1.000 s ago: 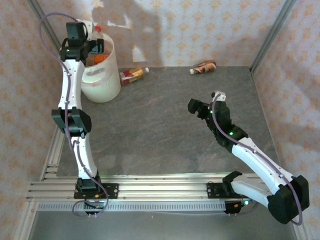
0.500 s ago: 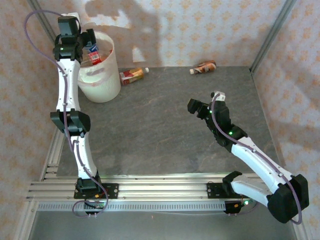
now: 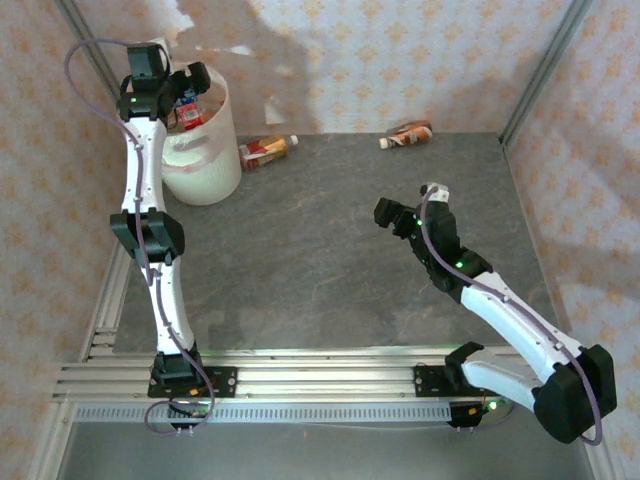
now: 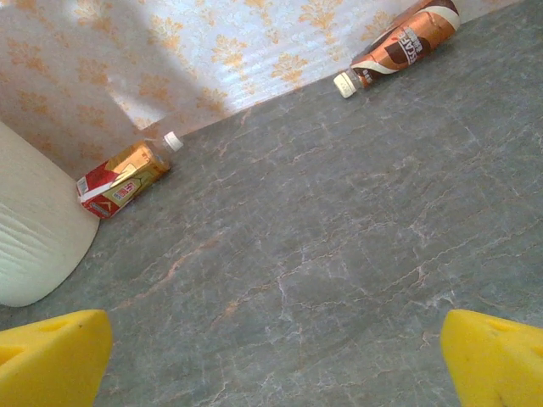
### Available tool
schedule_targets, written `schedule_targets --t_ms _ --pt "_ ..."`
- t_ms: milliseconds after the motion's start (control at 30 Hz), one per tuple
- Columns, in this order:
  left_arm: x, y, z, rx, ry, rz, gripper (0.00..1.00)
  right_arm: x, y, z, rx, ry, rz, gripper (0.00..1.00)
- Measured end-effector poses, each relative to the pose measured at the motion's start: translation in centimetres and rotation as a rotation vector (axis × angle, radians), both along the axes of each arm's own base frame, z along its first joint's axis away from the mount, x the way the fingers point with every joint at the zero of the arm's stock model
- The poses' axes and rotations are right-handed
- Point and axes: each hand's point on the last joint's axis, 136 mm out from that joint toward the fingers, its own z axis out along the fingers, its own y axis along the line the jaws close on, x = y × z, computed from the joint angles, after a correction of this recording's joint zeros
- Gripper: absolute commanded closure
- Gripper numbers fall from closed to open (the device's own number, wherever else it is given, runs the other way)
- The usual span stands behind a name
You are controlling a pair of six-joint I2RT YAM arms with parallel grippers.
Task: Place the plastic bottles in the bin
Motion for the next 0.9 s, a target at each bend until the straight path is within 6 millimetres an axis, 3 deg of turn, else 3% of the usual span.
schedule_targets --t_ms 100,200,300,467,533,600,733,900 --pt "0.0 -1.8 0.4 -0.008 -0.005 -0.045 0.00 0.0 0.0 0.1 0.001 -0.002 0.000 0.01" --pt "-0.7 -5.0 1.0 0.002 0.003 -0.095 0.00 0.0 0.0 0.1 0.002 -0.004 0.000 0.01" --pt "-2.7 -10.3 2.6 0.032 0.003 -0.162 0.00 0.1 -0.1 0.1 0.007 -0.004 -0.004 0.01" --pt "-8.3 -21.8 6.5 0.107 -0.055 -0.318 0.00 0.4 -0.8 0.2 0.042 0.001 -0.038 0.01" --pt "-10.4 -25.9 7.1 0.118 -0.074 -0.380 0.00 0.5 -1.3 0.1 0.059 0.007 -0.061 0.01" --pt "-11.1 -28.1 6.7 0.134 -0.074 -0.401 0.00 0.7 -2.0 -0.1 0.076 0.021 -0.095 0.01" --pt "-8.8 -29.1 2.2 0.177 0.003 -0.352 0.00 0.9 -4.0 -0.6 0.091 0.053 -0.164 0.01" --pt "-4.2 -28.4 -8.1 0.245 0.178 -0.259 0.00 0.6 -4.6 -1.0 0.078 0.076 -0.178 0.01"
